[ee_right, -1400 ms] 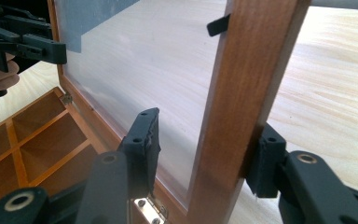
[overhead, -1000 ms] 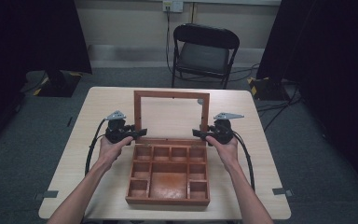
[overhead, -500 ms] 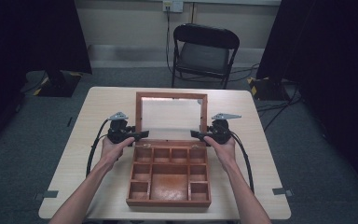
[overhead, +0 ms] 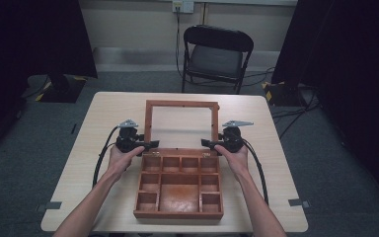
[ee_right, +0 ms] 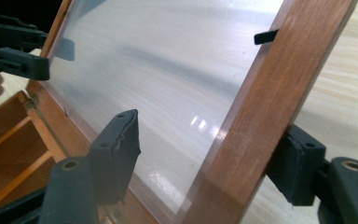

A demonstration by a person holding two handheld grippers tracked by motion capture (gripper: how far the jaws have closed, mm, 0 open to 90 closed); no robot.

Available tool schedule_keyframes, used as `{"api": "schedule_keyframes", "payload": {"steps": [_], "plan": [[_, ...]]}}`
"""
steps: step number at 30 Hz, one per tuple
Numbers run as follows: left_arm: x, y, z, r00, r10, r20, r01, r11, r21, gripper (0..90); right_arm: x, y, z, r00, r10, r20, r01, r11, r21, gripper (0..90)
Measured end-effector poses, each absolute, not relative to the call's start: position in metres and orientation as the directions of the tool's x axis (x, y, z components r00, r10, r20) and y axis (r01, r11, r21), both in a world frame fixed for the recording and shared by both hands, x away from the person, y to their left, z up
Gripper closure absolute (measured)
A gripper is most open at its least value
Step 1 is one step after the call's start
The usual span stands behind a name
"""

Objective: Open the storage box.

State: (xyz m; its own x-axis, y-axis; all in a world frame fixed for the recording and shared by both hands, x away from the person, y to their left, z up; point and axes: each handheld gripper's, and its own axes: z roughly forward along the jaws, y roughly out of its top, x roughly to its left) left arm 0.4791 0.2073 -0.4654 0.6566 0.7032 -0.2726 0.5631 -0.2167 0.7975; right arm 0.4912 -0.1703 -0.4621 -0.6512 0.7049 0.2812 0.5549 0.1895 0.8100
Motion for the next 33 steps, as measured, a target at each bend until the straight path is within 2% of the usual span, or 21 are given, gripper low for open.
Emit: {"api": "schedule_keyframes", "payload": {"steps": [3,7,10,14,16,17,18,25,33], "plan": [[0.48,0.21,-0.468,0.643,0.716,-0.274,0.579,-0.219,0.785,32.7,0.493,-0.173,-0.466,-0.638,0.715,0.286,0.569,0.186,0.801,29.6],[0.482,0.214,-0.475,0.63,0.705,-0.327,0.606,-0.181,0.775,31.9,0.496,-0.175,-0.471,-0.622,0.723,0.3,0.59,0.181,0.787,27.1],[0.484,0.214,-0.476,0.612,0.722,-0.323,0.62,-0.185,0.762,29.0,0.497,-0.174,-0.474,-0.609,0.731,0.306,0.605,0.18,0.775,23.2],[0.486,0.218,-0.483,0.595,0.709,-0.379,0.651,-0.147,0.745,27.7,0.499,-0.175,-0.479,-0.59,0.737,0.33,0.636,0.173,0.752,21.8],[0.485,0.218,-0.482,0.594,0.734,-0.33,0.629,-0.167,0.76,29.5,0.501,-0.176,-0.481,-0.573,0.736,0.361,0.664,0.159,0.73,20.2],[0.485,0.218,-0.482,0.594,0.734,-0.33,0.629,-0.167,0.76,30.4,0.502,-0.176,-0.483,-0.559,0.73,0.393,0.693,0.15,0.705,19.0],[0.487,0.22,-0.484,0.582,0.721,-0.375,0.653,-0.14,0.745,29.7,0.504,-0.178,-0.487,-0.554,0.72,0.417,0.707,0.143,0.693,18.0],[0.484,0.223,-0.483,0.586,0.738,-0.336,0.637,-0.163,0.753,28.7,0.5,-0.183,-0.482,-0.551,0.755,0.356,0.68,0.159,0.716,17.9],[0.467,0.236,-0.468,0.6,0.76,-0.248,0.597,-0.22,0.772,25.7,0.485,-0.201,-0.472,-0.543,0.778,0.316,0.659,0.161,0.735,17.0]]}}
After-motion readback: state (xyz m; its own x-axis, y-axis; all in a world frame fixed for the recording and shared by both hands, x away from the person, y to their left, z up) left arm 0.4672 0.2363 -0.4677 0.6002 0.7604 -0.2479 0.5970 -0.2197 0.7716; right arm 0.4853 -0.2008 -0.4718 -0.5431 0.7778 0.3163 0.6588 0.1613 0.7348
